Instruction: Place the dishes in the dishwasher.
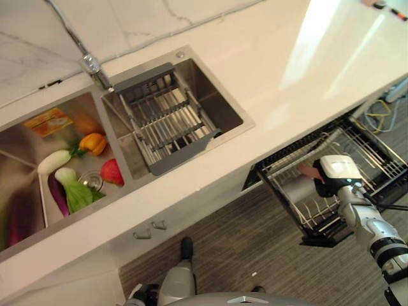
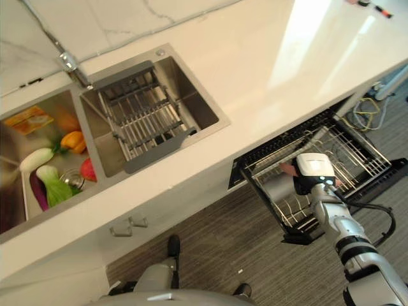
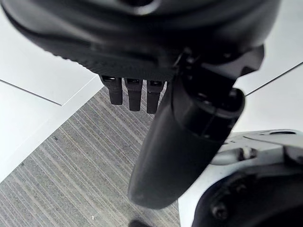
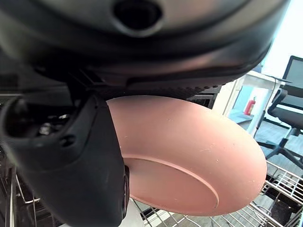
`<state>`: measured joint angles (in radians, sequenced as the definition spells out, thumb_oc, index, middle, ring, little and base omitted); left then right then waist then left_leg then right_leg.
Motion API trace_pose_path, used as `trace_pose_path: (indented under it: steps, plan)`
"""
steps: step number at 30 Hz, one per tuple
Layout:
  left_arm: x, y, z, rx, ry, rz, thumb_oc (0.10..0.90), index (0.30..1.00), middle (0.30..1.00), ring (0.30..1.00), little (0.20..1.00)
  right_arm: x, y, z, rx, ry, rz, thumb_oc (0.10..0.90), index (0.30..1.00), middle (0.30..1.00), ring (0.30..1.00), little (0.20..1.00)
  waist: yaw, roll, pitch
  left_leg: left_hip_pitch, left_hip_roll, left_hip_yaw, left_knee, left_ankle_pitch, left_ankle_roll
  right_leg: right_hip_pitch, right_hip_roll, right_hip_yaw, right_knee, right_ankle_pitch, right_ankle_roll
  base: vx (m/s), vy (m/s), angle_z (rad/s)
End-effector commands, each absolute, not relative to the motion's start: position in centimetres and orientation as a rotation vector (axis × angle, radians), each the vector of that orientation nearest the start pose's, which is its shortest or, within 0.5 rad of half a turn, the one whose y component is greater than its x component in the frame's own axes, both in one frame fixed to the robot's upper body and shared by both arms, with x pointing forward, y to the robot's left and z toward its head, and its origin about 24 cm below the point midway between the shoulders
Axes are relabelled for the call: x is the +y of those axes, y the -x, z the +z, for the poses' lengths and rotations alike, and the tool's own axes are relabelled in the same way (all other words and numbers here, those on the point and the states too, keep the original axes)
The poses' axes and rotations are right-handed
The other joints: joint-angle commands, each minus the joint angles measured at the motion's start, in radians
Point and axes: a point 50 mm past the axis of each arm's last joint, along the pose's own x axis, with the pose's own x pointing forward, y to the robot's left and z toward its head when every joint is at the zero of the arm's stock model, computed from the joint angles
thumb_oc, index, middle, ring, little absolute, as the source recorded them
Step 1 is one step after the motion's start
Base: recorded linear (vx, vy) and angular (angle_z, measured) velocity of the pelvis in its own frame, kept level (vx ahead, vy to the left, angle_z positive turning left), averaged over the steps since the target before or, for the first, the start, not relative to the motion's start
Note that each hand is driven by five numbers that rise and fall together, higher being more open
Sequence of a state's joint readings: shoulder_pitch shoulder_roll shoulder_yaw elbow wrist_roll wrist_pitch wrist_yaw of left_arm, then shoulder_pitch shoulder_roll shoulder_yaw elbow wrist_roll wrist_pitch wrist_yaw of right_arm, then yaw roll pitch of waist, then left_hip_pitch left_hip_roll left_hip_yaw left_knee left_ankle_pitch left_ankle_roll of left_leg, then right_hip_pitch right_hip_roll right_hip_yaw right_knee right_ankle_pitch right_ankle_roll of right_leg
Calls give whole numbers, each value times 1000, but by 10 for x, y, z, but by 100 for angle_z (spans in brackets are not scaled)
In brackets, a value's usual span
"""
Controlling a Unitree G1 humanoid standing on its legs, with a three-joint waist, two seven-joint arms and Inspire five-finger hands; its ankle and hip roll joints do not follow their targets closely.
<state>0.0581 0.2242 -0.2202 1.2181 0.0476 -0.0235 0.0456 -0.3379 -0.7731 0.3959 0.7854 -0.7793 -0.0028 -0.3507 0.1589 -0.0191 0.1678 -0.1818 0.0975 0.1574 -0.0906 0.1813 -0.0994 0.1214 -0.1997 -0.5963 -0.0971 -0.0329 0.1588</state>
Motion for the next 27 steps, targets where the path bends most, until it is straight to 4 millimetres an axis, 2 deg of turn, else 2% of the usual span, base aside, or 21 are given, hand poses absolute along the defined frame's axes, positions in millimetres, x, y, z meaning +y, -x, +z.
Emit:
trace_pose_path:
  steps: [1, 3, 6, 8, 9, 10, 14, 15, 18, 20, 21, 22, 27]
  plan:
    - [214, -89, -165, 1202, -396, -74, 800, 900, 900, 900, 900, -340, -305, 74, 156, 1828, -187, 400, 300, 300, 300, 300, 20, 24, 24, 7, 4, 9, 9, -92, 12, -14, -26, 34, 10, 4, 26, -77, -5, 17]
    - [213, -93, -164, 1187, -388, -80, 800, 900, 900, 900, 900, -342, -313, 84, 150, 1899, -218, 400, 300, 300, 300, 300, 26, 35, 43, -14, -1, 2, 9, -84, 10, -31, -31, 32, 10, 10, 26, -50, 10, 18]
    - [212, -98, -163, 1172, -388, -76, 800, 900, 900, 900, 900, -341, -320, 89, 137, 1913, -241, 400, 300, 300, 300, 300, 28, 44, 56, -27, -2, 1, 9, -79, 9, -47, -36, 36, 10, 15, 27, -48, 18, 9]
    - [211, -105, -162, 1147, -387, -77, 800, 900, 900, 900, 900, -334, -321, 82, 142, 1903, -219, 400, 300, 300, 300, 300, 28, 52, 66, -37, -4, 0, 9, -77, 11, -62, -40, 43, 10, 19, 27, -38, 17, -3]
    - [210, -107, -161, 1140, -387, -77, 800, 900, 900, 900, 900, -333, -319, 75, 164, 1886, -196, 800, 900, 900, 900, 900, 28, 54, 69, -40, -4, 0, 9, -76, 11, -65, -41, 45, 10, 19, 27, 0, 0, 0]
    - [211, -107, -161, 1140, -388, -77, 800, 900, 900, 900, 900, -333, -319, 75, 164, 1886, -196, 800, 900, 900, 900, 900, 28, 54, 68, -40, -4, 0, 9, -76, 11, -65, -41, 45, 10, 19, 27, 0, 0, 0]
    - [209, -108, -161, 1138, -379, -66, 800, 900, 900, 900, 900, -318, -310, 48, 203, 1706, -135, 800, 900, 900, 900, 900, 13, 52, 62, -34, -3, 3, 9, -82, 14, -64, -46, 49, 10, 20, 27, 0, 0, 0]
    - [209, -108, -161, 1138, -379, -66, 800, 900, 900, 900, 900, -318, -310, 48, 203, 1706, -135, 800, 900, 900, 900, 900, 13, 52, 62, -34, -3, 3, 9, -82, 14, -64, -46, 49, 10, 20, 27, 21, 1, 3]
    - [209, -106, -162, 1145, -373, -63, 800, 900, 900, 900, 900, -310, -302, 36, 202, 1563, -145, 800, 900, 900, 900, 900, -2, 46, 51, -17, -2, 8, 9, -90, 16, -53, -46, 52, 10, 18, 25, 9, -1, -2]
    - [209, -105, -162, 1148, -369, -59, 800, 900, 900, 900, 900, -308, -300, 35, 190, 1499, -172, 800, 900, 900, 900, 900, -9, 43, 45, -7, 0, 11, 9, -93, 17, -48, -44, 55, 10, 16, 24, 29, -7, -5]
    - [211, -103, -162, 1156, -361, -43, 800, 900, 900, 900, 900, -303, -295, 33, 167, 1382, -210, 800, 900, 900, 900, 900, -21, 35, 34, 10, 5, 17, 9, -97, 16, -39, -39, 60, 10, 12, 20, 35, -31, -10]
    - [212, -102, -162, 1161, -358, -36, 800, 900, 900, 900, 900, -302, -292, 33, 157, 1337, -226, 800, 900, 900, 900, 900, -28, 30, 27, 20, 8, 21, 9, -99, 15, -32, -35, 63, 10, 8, 19, 50, -51, -16]
    - [215, -98, -163, 1174, -366, -27, 800, 900, 900, 900, 900, -303, -284, 33, 144, 1300, -233, 800, 900, 900, 900, 900, -39, 20, 15, 38, 17, 26, 10, -102, 13, -21, -29, 68, 10, 1, 16, 13, -31, -22]
